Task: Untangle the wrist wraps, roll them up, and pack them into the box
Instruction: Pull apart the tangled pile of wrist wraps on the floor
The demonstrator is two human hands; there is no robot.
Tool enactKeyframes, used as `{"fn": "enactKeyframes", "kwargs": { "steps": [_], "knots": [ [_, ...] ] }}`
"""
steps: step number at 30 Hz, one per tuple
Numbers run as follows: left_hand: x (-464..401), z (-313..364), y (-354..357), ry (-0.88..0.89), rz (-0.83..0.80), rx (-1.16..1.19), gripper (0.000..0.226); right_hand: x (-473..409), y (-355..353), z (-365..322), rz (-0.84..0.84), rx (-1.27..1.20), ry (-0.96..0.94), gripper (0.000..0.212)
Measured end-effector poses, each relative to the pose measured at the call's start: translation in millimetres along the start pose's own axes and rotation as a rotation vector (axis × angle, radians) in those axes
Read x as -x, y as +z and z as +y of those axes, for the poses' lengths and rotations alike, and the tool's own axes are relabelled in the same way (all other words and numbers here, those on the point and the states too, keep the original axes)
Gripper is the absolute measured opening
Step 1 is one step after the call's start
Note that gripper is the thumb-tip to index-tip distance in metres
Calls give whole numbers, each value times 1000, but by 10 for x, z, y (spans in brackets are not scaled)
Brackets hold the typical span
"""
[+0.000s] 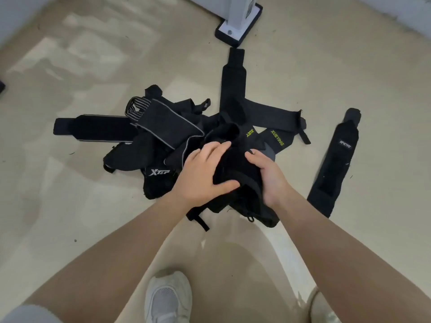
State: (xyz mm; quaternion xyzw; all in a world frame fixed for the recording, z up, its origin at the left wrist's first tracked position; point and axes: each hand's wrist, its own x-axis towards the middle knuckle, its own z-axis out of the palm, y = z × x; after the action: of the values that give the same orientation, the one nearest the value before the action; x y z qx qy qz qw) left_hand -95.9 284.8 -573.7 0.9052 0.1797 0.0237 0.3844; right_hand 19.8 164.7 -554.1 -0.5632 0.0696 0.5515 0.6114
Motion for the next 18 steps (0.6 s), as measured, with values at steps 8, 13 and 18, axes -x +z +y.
{"fn": "enactKeyframes", "kwargs": {
  "steps": [8,13,18],
  "knots": [
    [-125,-1,-77,-188,121,16,72,201,49,-516,-248,-126,-24,32],
    [-32,-111,-45,-217,-42,-40,29,171,-173,-517,-216,-182,-137,24],
    [-71,83,-108,-241,33,-313,23,181,-389,-518,-379,-221,-164,13]
  ]
}}
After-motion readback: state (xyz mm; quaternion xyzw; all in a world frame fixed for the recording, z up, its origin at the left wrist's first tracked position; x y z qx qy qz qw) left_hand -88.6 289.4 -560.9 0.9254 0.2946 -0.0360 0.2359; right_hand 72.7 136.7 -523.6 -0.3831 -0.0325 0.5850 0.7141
